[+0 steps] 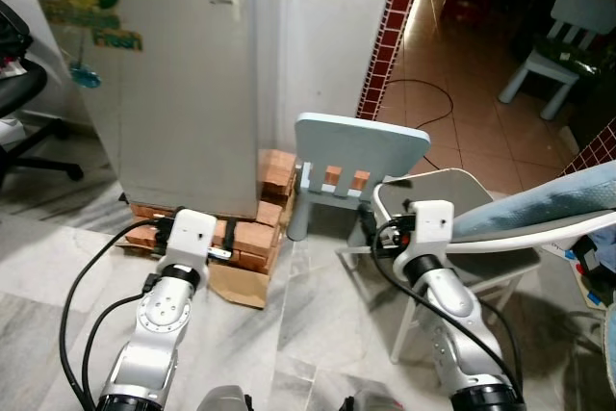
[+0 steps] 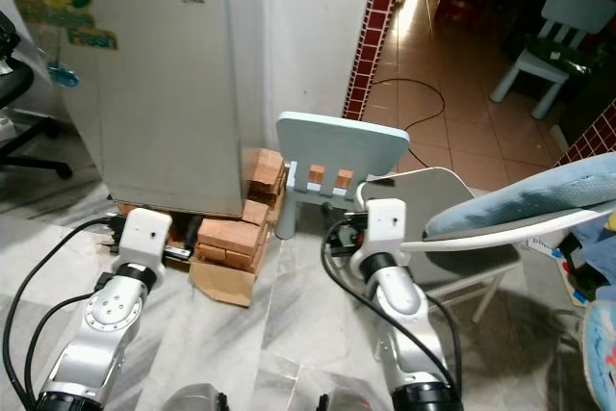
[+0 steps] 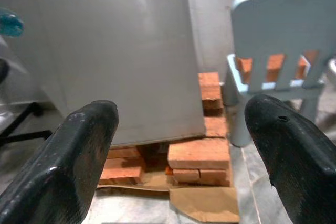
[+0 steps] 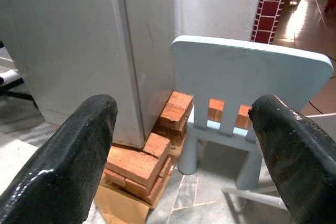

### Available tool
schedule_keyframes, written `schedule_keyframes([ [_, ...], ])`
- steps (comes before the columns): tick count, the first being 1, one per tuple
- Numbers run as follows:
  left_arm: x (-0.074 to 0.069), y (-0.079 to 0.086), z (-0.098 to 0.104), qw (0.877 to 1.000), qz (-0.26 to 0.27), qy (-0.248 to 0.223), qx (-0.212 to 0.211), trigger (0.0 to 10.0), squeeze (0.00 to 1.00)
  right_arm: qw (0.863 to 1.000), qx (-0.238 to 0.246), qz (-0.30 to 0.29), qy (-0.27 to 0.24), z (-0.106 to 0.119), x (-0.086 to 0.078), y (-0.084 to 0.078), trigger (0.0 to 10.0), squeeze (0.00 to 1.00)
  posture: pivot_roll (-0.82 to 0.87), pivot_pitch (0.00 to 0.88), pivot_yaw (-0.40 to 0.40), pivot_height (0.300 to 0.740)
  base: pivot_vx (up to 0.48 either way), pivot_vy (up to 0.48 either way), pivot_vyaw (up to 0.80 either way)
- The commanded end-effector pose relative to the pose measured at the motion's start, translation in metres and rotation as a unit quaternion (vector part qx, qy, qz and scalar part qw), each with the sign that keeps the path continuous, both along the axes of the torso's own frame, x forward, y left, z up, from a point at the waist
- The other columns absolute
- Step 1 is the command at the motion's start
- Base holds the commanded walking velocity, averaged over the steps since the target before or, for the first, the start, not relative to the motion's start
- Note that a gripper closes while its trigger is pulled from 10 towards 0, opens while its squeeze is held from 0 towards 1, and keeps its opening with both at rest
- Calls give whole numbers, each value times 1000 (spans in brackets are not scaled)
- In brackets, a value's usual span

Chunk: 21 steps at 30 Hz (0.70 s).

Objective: Restocking fridge

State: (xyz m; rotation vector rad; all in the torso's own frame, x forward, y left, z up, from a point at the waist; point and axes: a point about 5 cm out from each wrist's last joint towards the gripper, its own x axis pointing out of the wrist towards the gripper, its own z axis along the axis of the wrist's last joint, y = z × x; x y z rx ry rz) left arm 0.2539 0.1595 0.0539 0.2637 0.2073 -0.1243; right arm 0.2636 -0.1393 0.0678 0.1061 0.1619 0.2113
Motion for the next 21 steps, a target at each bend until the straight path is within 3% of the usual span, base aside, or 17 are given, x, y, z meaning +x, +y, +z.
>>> schedule_keyframes([
  [1,3,-13,1,1000,-21,2,-11,10000,0,1000,-9,-13,5,-2,-3,-9,10000,0,54,24,-49,740,0,476,0],
  [21,6,-12,7,999,-27,-1,-31,10000,0,1000,-12,-11,3,-1,2,-9,10000,0,49,8,-61,740,0,476,0],
])
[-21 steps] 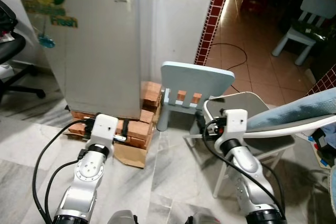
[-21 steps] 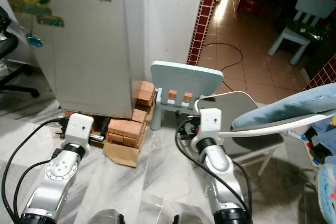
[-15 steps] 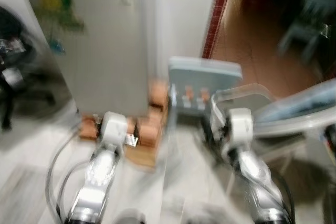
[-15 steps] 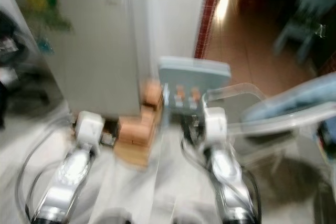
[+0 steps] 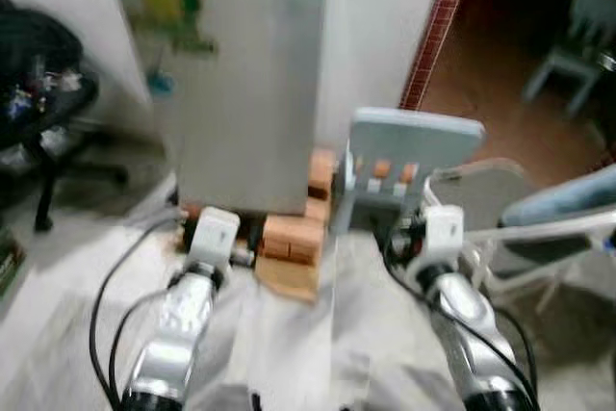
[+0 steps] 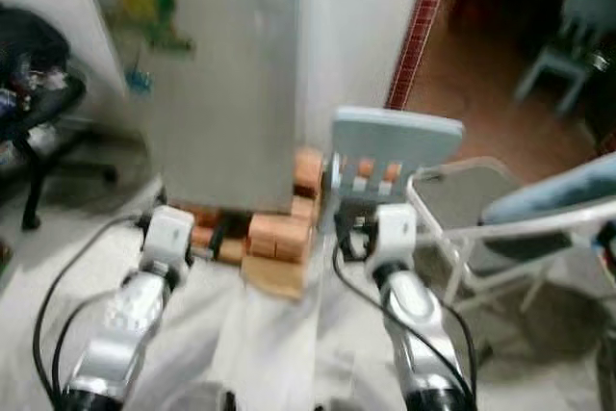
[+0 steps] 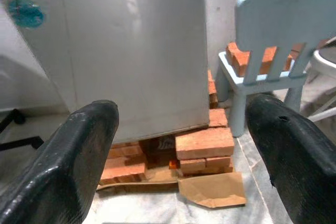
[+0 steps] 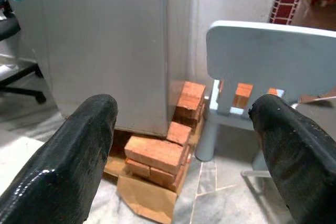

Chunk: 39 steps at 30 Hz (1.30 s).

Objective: Restocking fridge

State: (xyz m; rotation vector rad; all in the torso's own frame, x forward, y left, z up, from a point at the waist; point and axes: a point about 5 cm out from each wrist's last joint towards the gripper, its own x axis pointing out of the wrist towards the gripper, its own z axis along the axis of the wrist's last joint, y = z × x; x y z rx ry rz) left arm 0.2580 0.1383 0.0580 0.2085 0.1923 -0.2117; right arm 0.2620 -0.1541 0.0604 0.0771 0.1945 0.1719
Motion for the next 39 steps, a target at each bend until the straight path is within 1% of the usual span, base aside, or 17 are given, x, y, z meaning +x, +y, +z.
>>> schedule_keyframes([
  [1,2,10,3,1000,17,0,-1,10000,0,1000,5,7,-12,6,4,6,10000,0,48,8,-61,740,0,469,0],
  [8,-1,7,2,1000,2,8,-10,10000,0,1000,2,6,-12,7,5,3,10000,0,44,14,-57,740,0,469,0],
  [14,-5,8,0,1000,3,12,-11,10000,0,1000,0,6,-12,7,4,3,10000,0,38,22,-54,740,0,469,0],
  [19,-2,9,2,1000,-8,9,-15,10000,0,1000,0,4,-12,6,3,2,10000,0,34,19,-54,740,0,471,0],
  [22,0,11,3,1000,-6,7,-16,10000,0,1000,0,2,-11,6,4,1,10000,0,35,17,-54,740,0,480,0],
  [31,4,14,5,1000,-6,0,-12,10000,0,1000,-2,5,-11,6,7,3,10000,0,43,10,-56,740,0,480,-714],
  [39,7,12,9,1000,-7,-8,-15,10000,0,1000,-8,5,-15,7,10,0,10000,0,55,14,-52,740,0,480,-654],
])
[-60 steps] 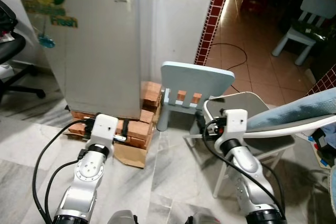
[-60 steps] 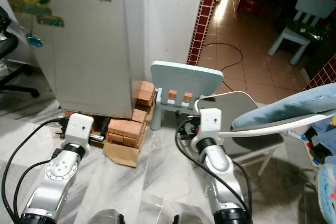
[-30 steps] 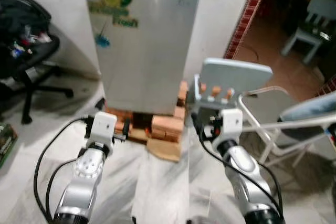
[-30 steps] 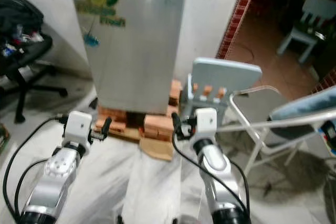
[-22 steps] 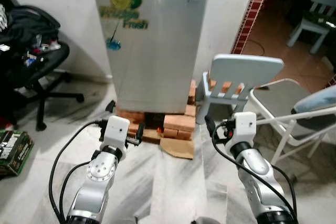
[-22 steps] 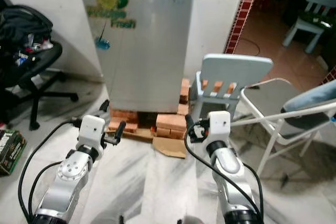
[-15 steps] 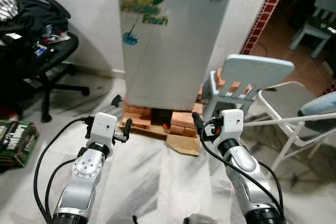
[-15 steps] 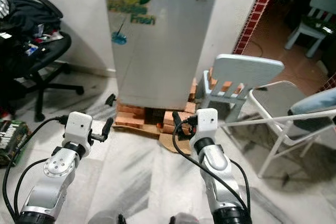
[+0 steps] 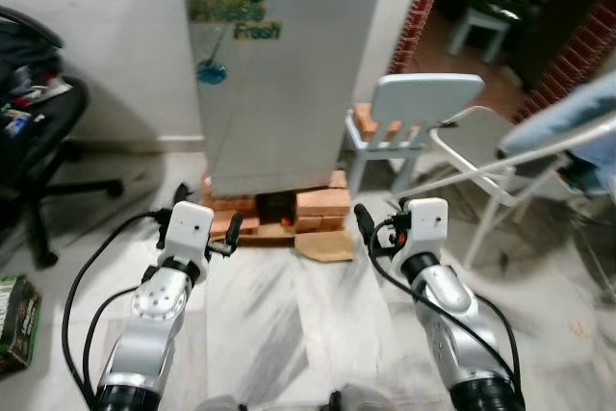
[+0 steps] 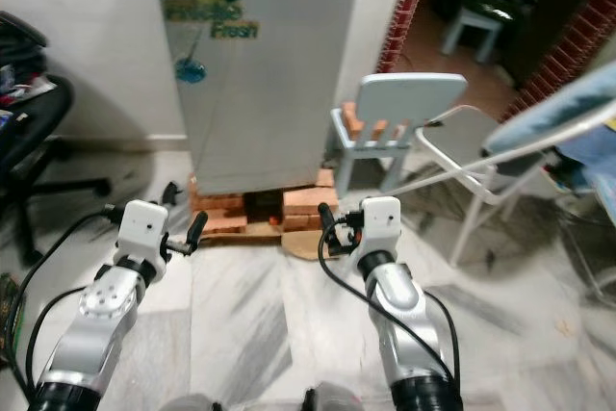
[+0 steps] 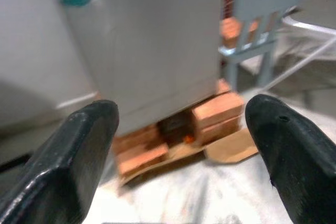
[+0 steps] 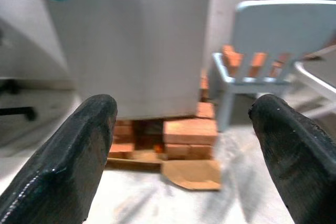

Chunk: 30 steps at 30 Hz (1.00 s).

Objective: Restocking fridge

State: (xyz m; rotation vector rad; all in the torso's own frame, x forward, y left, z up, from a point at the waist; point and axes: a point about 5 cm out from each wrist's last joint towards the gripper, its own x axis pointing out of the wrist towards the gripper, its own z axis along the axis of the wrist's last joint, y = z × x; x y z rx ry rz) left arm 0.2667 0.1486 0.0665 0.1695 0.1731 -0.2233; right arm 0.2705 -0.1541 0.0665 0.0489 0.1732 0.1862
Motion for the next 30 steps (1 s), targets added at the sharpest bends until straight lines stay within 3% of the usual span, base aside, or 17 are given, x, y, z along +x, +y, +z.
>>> schedule_keyframes([
  [1,-2,1,0,1000,-5,0,6,10000,0,1000,0,-2,-3,1,2,0,10000,0,55,14,-52,740,0,480,0],
  [10,1,1,2,1000,-9,-6,3,10000,0,1000,2,0,-6,2,3,2,10000,0,55,17,-54,740,0,480,0],
  [15,1,5,6,1000,-11,-17,-1,10000,0,999,-24,-29,-4,2,3,-9,10000,0,49,22,-58,740,0,478,0],
  [20,0,5,5,1000,-15,-15,-1,10000,0,999,-18,-29,-3,2,2,-13,10000,0,45,23,-58,740,0,471,0],
  [27,0,4,7,999,-33,-33,11,10000,0,998,-59,-16,-24,4,0,-9,10000,0,41,26,-59,740,264,313,0],
  [28,-1,4,7,999,-33,-31,7,10000,0,999,-25,-20,-2,2,-2,-7,10000,0,40,27,-59,740,465,0,0],
  [30,-1,4,7,999,-35,-30,6,10000,0,999,-19,-26,1,2,-2,-7,10000,0,40,27,-59,740,465,0,0],
])
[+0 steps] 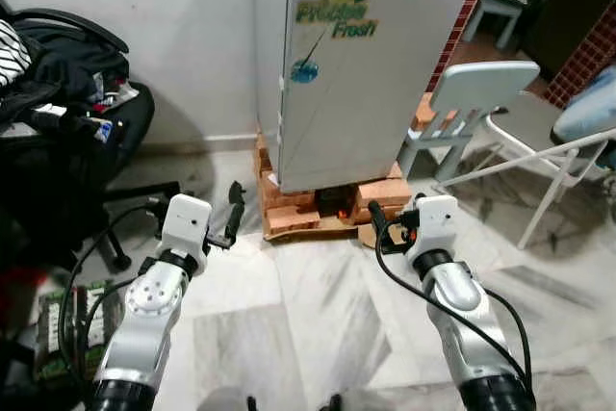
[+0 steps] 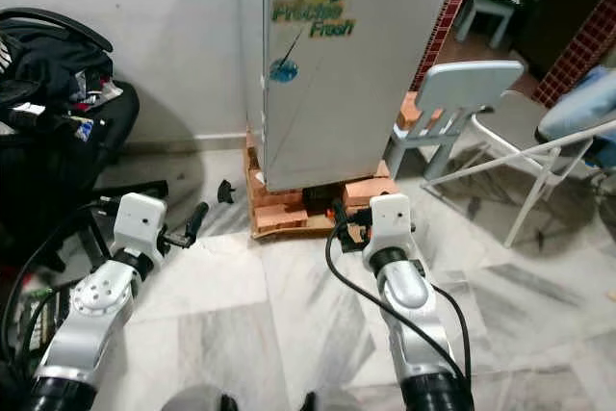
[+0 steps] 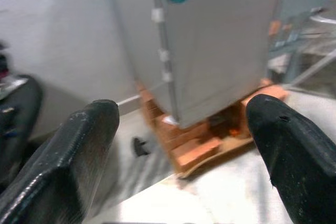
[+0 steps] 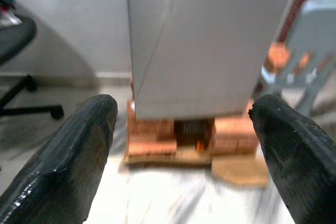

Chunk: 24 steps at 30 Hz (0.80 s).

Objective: Restocking fridge

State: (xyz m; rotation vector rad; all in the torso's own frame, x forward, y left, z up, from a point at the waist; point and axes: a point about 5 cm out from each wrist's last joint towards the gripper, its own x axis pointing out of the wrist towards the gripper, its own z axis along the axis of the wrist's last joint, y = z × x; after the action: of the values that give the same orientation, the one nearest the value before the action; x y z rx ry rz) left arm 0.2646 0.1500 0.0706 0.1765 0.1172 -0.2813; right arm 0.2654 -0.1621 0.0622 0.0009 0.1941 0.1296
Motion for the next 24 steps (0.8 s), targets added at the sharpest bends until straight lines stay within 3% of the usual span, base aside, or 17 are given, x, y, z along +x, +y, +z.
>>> schedule_keyframes([
  [1,2,3,2,1000,-3,-3,6,10000,0,1000,5,-4,-14,7,4,1,10000,0,39,26,-60,740,465,0,0],
  [4,2,3,1,1000,-1,3,5,10000,0,999,-39,-3,-23,10,6,0,10000,0,39,26,-60,740,465,0,0],
  [10,1,3,-1,1000,-1,10,-3,10000,0,1000,-5,-9,-30,13,7,-3,10000,0,41,27,-61,740,459,0,0],
  [17,0,4,-2,1000,0,10,-7,10000,0,999,-5,-6,-35,15,8,-1,10000,0,46,25,-63,740,439,0,-768],
  [24,0,8,-5,999,14,26,-13,10000,0,999,-8,-5,-33,13,9,0,10000,0,51,22,-66,740,146,412,-189],
])
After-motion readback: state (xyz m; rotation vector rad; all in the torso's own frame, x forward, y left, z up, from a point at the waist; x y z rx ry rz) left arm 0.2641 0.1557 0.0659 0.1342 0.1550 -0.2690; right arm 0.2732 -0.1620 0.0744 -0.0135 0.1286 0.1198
